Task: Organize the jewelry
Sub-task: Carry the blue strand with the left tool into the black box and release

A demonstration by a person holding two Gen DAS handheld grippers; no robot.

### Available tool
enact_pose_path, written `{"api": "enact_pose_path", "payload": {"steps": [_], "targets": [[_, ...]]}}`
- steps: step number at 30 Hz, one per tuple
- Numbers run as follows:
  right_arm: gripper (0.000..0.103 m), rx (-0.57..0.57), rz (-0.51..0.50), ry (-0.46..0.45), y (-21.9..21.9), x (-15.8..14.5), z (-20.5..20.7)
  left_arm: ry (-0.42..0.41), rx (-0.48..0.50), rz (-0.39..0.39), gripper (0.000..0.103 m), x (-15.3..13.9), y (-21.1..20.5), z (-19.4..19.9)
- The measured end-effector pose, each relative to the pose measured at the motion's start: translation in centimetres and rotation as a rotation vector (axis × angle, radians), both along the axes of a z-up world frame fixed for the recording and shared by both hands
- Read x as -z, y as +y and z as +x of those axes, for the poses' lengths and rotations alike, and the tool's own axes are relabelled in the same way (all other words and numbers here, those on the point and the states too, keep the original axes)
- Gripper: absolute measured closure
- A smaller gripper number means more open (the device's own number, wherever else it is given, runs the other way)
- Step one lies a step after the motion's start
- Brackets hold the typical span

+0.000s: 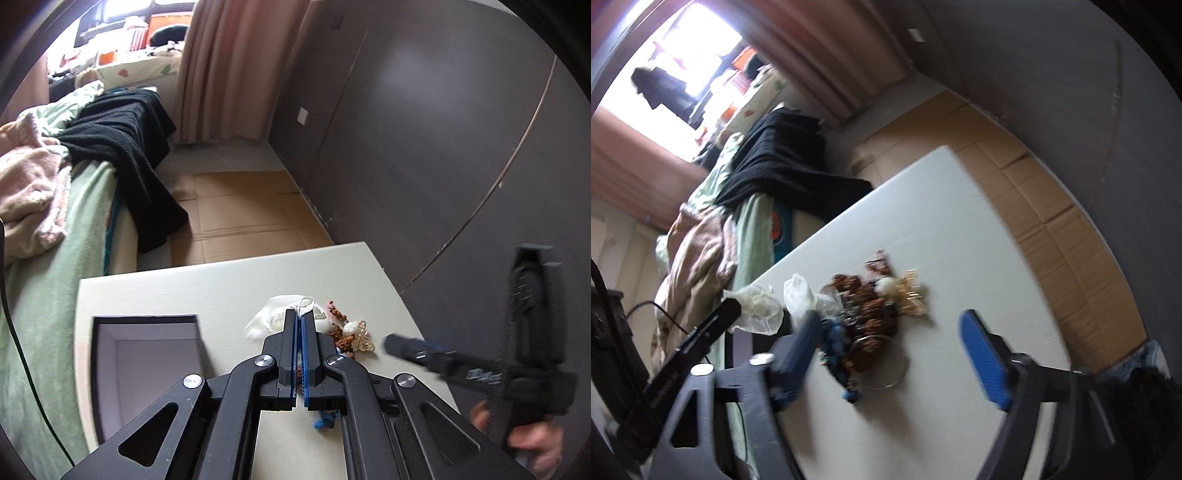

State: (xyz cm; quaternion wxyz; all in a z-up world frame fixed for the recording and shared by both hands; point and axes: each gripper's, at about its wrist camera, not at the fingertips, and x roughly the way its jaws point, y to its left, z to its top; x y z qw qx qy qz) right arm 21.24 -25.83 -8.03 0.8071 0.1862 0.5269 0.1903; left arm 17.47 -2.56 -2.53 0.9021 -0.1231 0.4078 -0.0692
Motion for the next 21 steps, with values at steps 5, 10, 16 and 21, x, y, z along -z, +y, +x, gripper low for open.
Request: {"api": "enact_pose_path", "payload": {"steps": [5, 10, 16, 21], "targets": [[0.058, -0.051, 0.000, 0.051, 2.9, 1.9, 0.7, -0.026, -0.034, -0.002, 0.102, -1.6, 1.9, -1.8], [0.065, -0.048, -0.037, 0.075, 4.2, 2.8, 1.2, -0.041, -0.066, -0.042, 0.102, -2.6, 4.4, -3.4], [0.082, -0.061, -0.061, 0.084, 6.0, 3.2, 1.7, -0.069, -0.090, -0.078, 0.102, -3.5, 6.7, -4.3], [0.093, -0.061, -0.087, 0.019, 7.1, 1.3, 0.9, -0.091, -0.099, -0.113, 0.102, -3.8, 8.8, -4.9]]}}
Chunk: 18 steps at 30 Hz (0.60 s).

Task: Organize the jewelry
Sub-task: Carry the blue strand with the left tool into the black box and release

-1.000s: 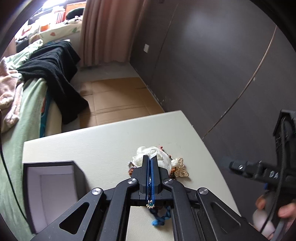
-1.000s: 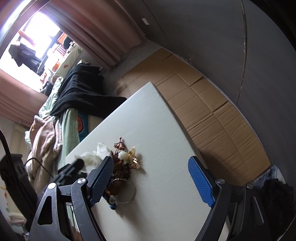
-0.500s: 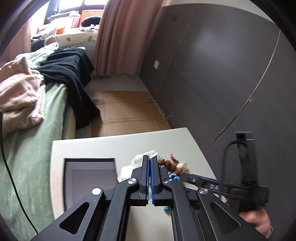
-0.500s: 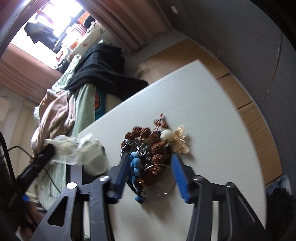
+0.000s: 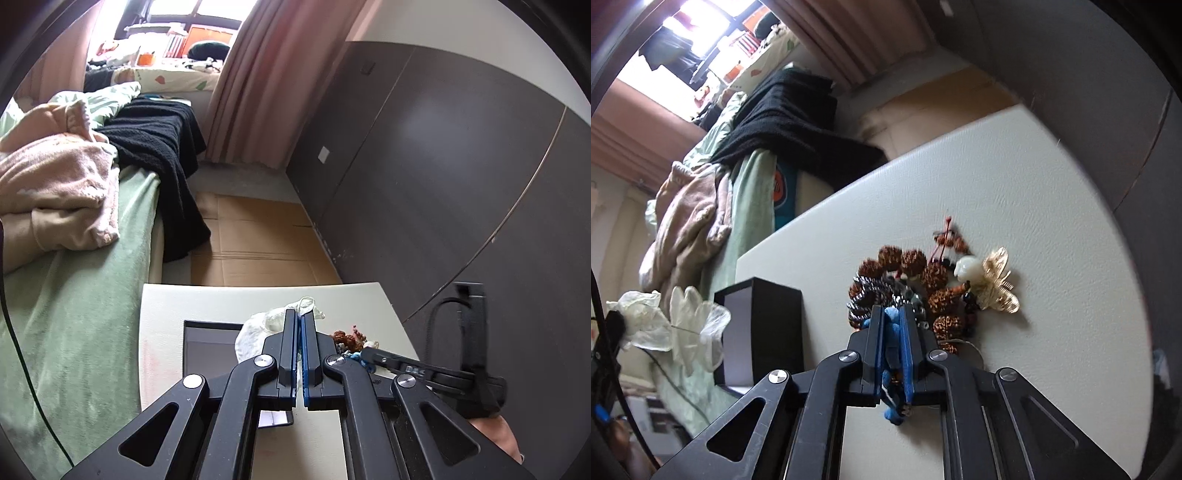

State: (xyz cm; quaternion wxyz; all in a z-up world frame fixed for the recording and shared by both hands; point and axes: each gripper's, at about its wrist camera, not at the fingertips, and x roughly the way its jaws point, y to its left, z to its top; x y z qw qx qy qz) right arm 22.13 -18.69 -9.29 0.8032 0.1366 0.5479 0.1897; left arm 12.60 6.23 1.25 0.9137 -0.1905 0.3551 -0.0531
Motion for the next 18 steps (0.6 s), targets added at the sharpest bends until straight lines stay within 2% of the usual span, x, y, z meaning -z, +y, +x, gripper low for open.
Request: {"api": "enact_pose_path", "payload": {"steps": [6, 9, 10, 11, 12, 13, 14, 16, 18], "targets": [[0.093, -0.014, 0.038, -0.116, 1.0, -3.8, -2.3, 0.000, 0.001, -0.086, 0.102, 1.2, 1.6, 0.4], [0.093, -0.015, 0.060, -0.143, 1.4, -5.1, -2.9, 0.071, 0.034, -0.161, 0.096, 2.1, 2.6, 1.2], [0.093, -0.017, 0.068, -0.154, 1.6, -5.5, -3.1, 0.086, 0.037, -0.177, 0.088, 2.3, 3.0, 1.3], [0.093, -0.022, 0.079, -0.170, 2.0, -6.0, -3.4, 0.092, 0.029, -0.182, 0.070, 2.4, 3.3, 1.3], [0.093, -0.029, 0.092, -0.190, 2.3, -6.6, -3.6, 0.089, 0.009, -0.179, 0.057, 2.3, 3.7, 1.1], [0.093, -0.034, 0.101, -0.202, 2.8, -7.1, -3.7, 0.076, -0.012, -0.173, 0.033, 2.1, 4.2, 0.8], [0.093, -0.040, 0.114, -0.215, 3.1, -7.5, -3.9, 0.055, -0.025, -0.172, 0.020, 1.8, 4.6, 0.4], [0.093, -0.053, 0.146, -0.238, 3.9, -8.3, -4.2, -0.001, -0.049, -0.167, 0.016, 1.0, 5.5, -0.5], [0.093, -0.069, 0.184, -0.254, 4.8, -8.7, -4.5, -0.007, -0.063, -0.140, 0.016, 0.4, 6.1, -0.8]]}}
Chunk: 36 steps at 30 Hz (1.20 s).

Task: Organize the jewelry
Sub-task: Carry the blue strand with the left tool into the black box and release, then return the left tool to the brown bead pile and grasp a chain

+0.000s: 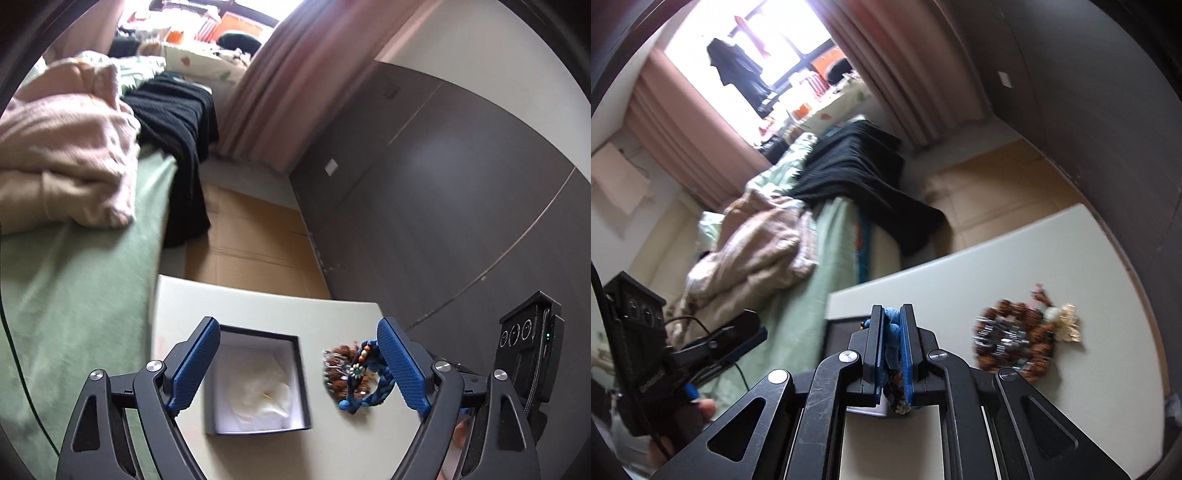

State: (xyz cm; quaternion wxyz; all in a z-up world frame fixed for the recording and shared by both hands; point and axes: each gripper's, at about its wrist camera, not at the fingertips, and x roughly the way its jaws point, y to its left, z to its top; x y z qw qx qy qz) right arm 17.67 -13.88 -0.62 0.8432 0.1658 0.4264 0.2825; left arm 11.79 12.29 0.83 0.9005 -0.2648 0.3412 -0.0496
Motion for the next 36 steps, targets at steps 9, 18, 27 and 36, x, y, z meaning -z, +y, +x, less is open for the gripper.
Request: {"api": "enact_pose_path", "payload": {"steps": [9, 18, 27, 36], "targets": [[0.093, -0.095, 0.076, 0.086, 4.8, 2.1, 0.0, 0.000, -0.020, 0.040, 0.016, -0.9, 1.8, -1.4], [0.046, -0.003, -0.080, 0.138, 3.1, 3.1, -0.1, -0.028, -0.037, 0.119, 0.016, -1.9, -0.3, -2.2], [0.010, 0.107, -0.088, 0.109, -4.0, 0.8, -0.1, -0.005, 0.032, 0.187, 0.016, -2.1, -5.5, -1.0], [0.010, 0.158, -0.095, 0.156, -10.1, 1.8, 0.1, 0.063, 0.126, 0.231, 0.016, -0.1, -11.3, 1.4]]}}
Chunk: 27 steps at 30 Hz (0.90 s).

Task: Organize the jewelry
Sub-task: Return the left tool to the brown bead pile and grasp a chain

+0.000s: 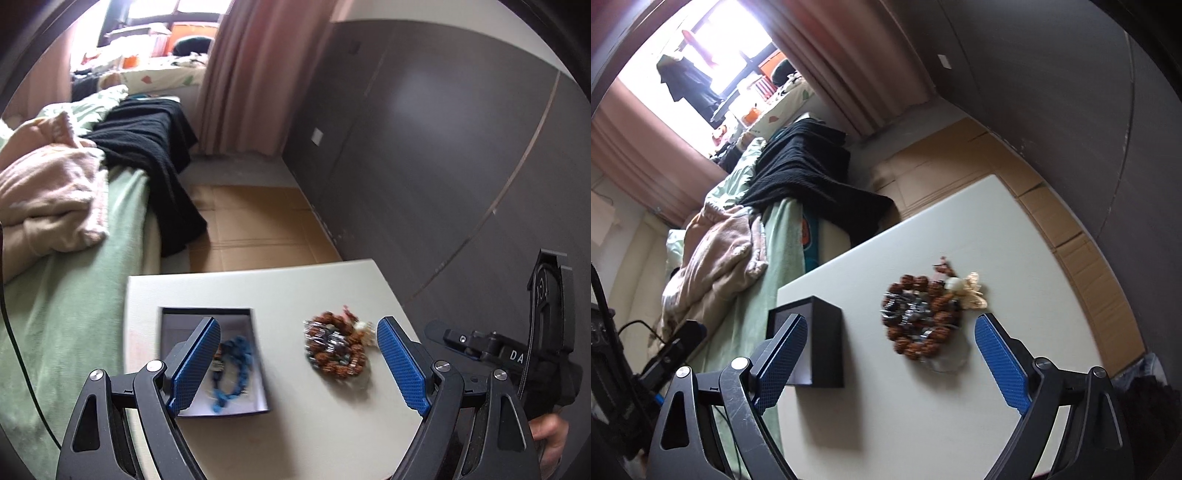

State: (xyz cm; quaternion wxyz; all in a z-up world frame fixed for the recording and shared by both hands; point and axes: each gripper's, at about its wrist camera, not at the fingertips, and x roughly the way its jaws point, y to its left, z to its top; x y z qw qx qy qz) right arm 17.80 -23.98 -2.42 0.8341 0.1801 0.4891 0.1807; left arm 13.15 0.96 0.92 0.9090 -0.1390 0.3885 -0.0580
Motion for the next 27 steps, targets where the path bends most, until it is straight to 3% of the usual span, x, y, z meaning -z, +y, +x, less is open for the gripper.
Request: {"api": "enact_pose_path", "payload": {"steps": [6, 18, 27], "targets": [[0.010, 0.034, 0.003, 0.053, -3.4, 1.3, 0.7, 0.059, 0.075, 0.064, 0.017, 2.0, -4.8, 1.2], [0.010, 0.045, 0.025, 0.105, -7.7, 3.1, 1.7, 0.201, 0.127, 0.114, 0.042, 7.2, -10.0, 3.0], [0.010, 0.086, 0.078, 0.131, -10.1, 3.4, 2.0, 0.263, 0.096, 0.169, 0.059, 11.0, -11.6, 3.5]]}}
